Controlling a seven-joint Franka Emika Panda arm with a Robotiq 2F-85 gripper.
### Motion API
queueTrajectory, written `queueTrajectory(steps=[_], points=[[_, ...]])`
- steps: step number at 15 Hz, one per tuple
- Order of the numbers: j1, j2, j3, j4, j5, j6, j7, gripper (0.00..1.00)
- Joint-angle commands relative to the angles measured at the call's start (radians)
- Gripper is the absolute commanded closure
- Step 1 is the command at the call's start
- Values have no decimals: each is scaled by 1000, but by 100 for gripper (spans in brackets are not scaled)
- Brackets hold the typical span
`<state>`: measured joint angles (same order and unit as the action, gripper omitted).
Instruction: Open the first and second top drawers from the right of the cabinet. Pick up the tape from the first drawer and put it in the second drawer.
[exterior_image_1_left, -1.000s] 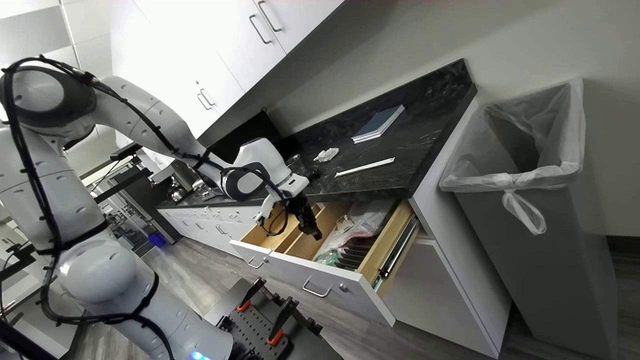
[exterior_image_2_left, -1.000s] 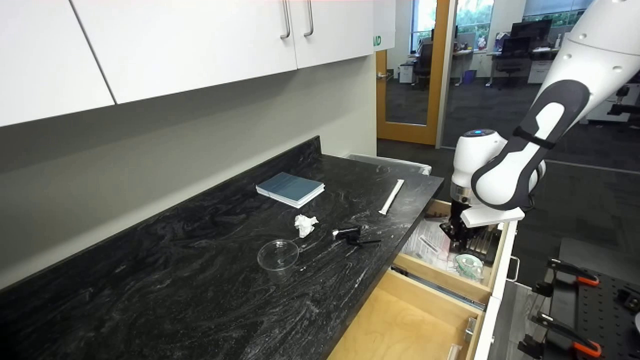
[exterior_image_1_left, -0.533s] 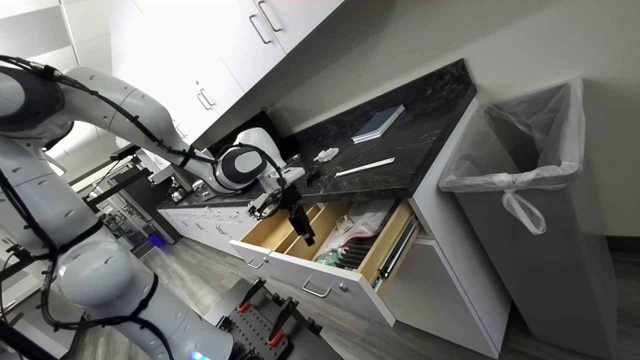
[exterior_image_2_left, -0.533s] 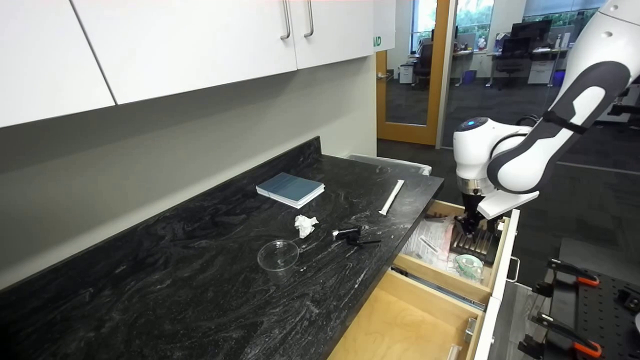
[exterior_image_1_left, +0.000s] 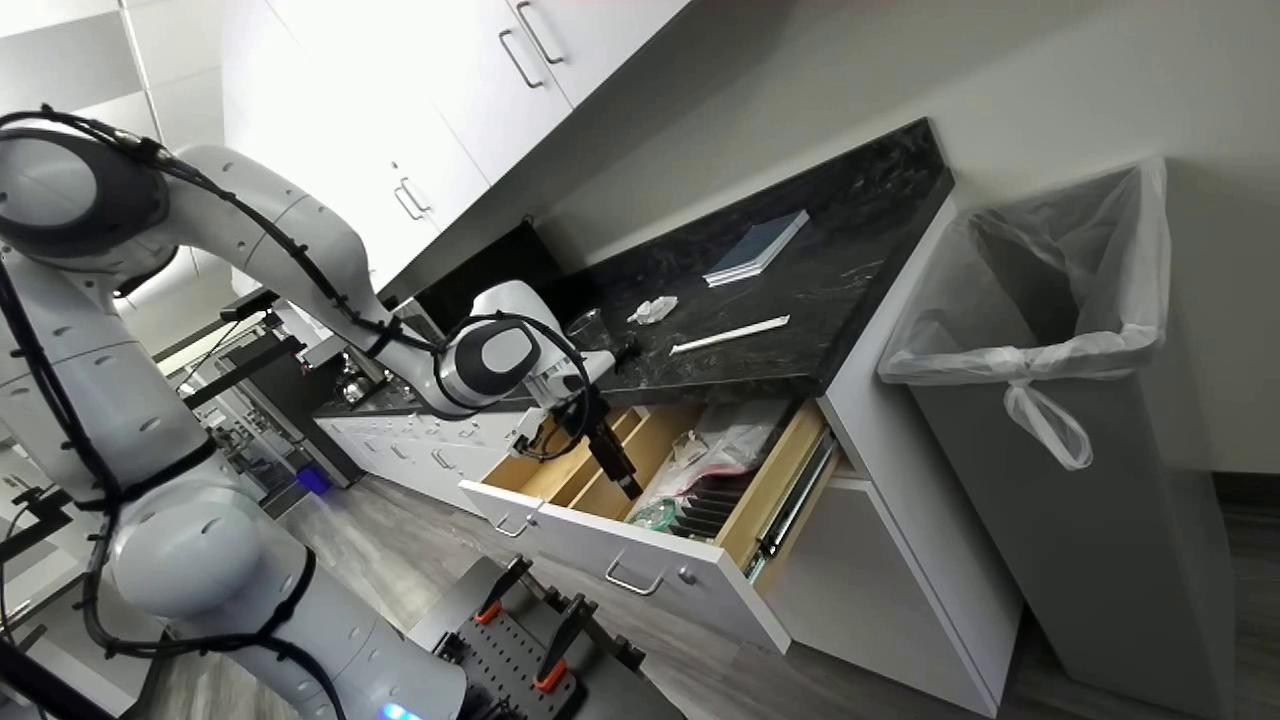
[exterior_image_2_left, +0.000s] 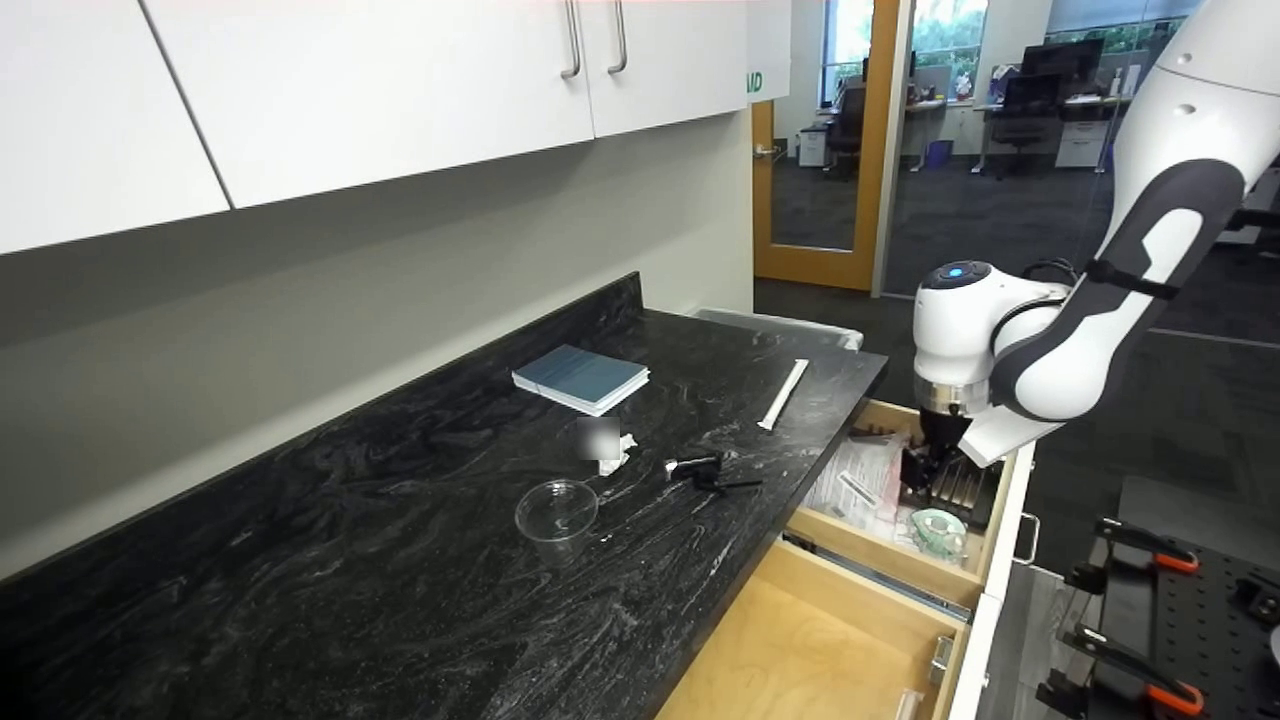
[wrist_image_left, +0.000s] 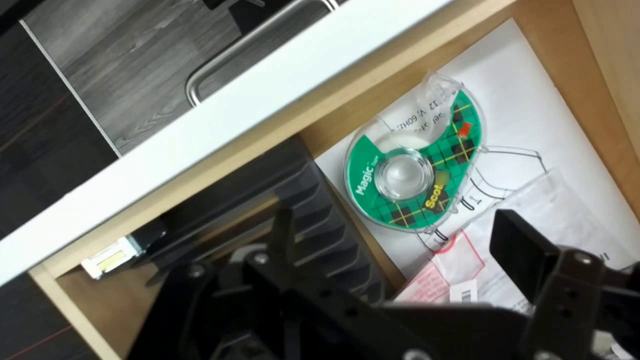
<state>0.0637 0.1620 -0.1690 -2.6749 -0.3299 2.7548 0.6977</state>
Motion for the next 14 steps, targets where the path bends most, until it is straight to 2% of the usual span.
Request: queueTrajectory(steps=[1,5,14], points=[[4,61,-19,-13,-10,88,7,0],[40,133,-60,-4,17,158,-1,0],[87,258,-44,30,230,278,-90,0]])
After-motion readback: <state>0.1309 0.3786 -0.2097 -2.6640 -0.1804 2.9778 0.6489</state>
